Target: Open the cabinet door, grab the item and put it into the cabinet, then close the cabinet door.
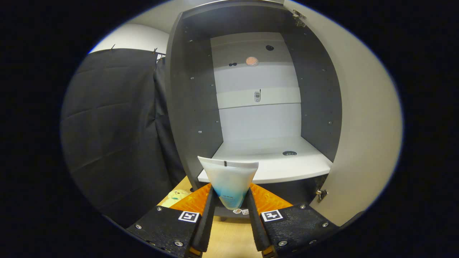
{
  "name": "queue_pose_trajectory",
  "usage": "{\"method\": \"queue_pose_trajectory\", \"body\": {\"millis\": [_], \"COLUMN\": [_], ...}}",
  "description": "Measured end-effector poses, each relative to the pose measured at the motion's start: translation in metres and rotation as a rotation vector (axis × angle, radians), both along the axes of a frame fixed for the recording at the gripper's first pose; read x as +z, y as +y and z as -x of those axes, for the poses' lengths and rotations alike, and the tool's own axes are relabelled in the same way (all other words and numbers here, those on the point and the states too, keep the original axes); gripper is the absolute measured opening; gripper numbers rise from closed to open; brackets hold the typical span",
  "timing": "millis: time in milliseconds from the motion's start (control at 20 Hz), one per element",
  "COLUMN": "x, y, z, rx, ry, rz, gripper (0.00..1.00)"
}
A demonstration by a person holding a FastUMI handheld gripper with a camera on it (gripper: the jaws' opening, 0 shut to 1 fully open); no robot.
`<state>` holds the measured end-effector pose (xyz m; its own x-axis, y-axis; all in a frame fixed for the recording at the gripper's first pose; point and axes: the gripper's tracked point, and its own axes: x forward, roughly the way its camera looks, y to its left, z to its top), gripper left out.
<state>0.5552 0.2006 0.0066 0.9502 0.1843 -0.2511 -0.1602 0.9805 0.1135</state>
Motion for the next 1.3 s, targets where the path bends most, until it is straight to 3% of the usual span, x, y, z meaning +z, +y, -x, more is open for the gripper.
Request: {"method": "queue_pose_trajectory", "body": {"millis": [250,550,900,1000,1100,1150,1300], "x": [0.021,-0.014,-0.021,-0.022,-0.021,-0.019,-0.006], "y": [-0.002,-0.003,-0.010,-0.012,-0.013,-0.015,-0.016], "z": [-0.058,-0.130,-0.152,-0.153,-0.150,-0.149,-0.138], "rx": [-0.016,-0.046,-0.078,-0.081,-0.082,-0.089,-0.089], "ry": [-0.012,0.109,0.125,0.127,0.126,0.112,0.076], "rz": [0.000,0.035,0.016,0.020,0.031,0.044,0.051], "gripper": [0.48,0.49,0.50,0.54,0.64,0.74,0.87]}}
